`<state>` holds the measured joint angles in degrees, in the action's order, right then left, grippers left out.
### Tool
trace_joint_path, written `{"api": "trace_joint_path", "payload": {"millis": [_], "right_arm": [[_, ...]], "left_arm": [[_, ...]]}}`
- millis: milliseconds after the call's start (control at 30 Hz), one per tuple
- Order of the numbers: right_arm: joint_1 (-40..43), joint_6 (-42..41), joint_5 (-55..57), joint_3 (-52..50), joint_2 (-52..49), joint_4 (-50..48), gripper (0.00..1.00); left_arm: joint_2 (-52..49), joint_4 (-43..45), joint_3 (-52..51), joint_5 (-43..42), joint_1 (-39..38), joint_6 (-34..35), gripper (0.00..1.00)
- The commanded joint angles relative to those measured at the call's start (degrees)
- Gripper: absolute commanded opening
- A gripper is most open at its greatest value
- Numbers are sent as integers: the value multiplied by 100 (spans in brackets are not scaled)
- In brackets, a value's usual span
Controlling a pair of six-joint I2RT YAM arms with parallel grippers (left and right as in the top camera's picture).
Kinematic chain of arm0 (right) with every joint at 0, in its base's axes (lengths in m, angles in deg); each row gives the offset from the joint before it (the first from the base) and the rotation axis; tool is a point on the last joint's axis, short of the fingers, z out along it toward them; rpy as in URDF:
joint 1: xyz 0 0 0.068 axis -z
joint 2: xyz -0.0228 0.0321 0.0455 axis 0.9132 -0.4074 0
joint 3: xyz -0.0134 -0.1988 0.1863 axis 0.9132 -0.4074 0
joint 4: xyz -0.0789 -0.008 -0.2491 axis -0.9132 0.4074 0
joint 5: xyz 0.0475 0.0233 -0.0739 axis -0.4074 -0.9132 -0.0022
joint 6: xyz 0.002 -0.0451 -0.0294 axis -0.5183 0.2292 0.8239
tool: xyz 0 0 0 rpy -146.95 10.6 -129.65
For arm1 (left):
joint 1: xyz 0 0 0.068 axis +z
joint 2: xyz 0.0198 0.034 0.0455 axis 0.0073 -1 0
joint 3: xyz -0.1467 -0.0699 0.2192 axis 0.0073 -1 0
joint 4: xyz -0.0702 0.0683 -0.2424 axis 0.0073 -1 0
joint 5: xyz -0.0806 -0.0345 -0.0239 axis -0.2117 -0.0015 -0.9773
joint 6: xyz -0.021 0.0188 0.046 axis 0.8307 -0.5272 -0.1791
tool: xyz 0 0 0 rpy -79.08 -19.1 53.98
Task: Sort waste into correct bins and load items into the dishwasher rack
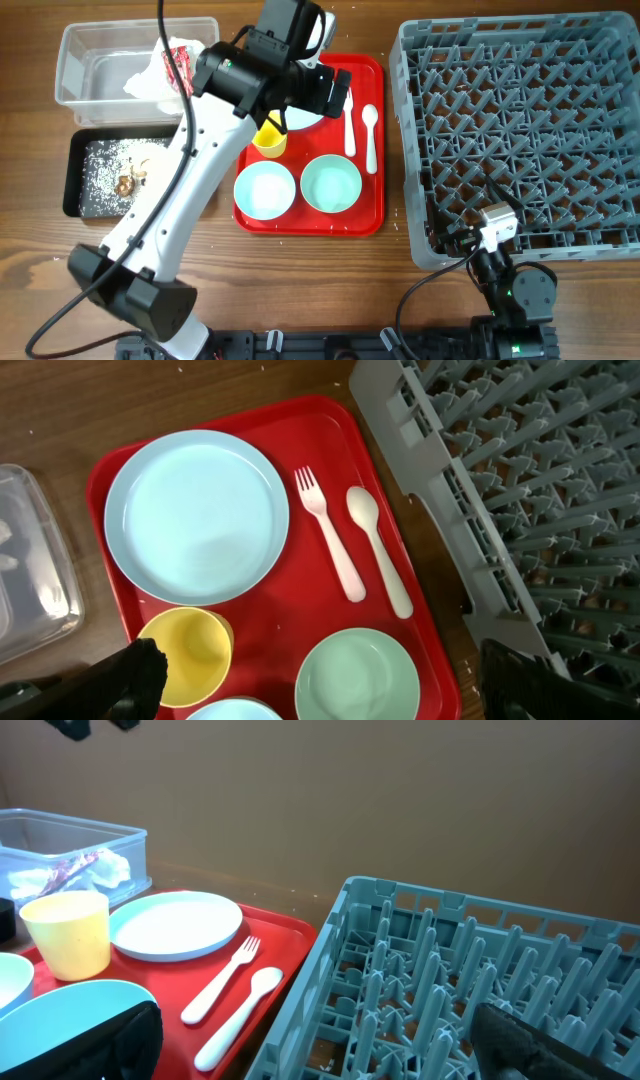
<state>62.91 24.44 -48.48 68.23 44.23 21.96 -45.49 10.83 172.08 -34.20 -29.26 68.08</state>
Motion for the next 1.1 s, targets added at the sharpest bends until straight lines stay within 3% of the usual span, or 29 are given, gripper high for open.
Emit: {"api": "trace_joint_path", "payload": {"millis": [0,267,767,933,1067], "right_arm": [[28,31,-76,-7,24,-31,99],[28,31,-79,-7,24,-31,100],[28,72,-55,-7,24,-33,100],[28,1622,448,-7,24,11,100],[28,2188,605,-7,24,-7,100]], "left_arm": [[-345,17,111,31,-28,-87,100],[-435,48,111,33,-28,-33,98],[-1014,-619,-264,645,214,1298,80],[-1123,-595,-345,752,638,1445,79],[-1147,-496,-348,584,1080,1432,79]]}}
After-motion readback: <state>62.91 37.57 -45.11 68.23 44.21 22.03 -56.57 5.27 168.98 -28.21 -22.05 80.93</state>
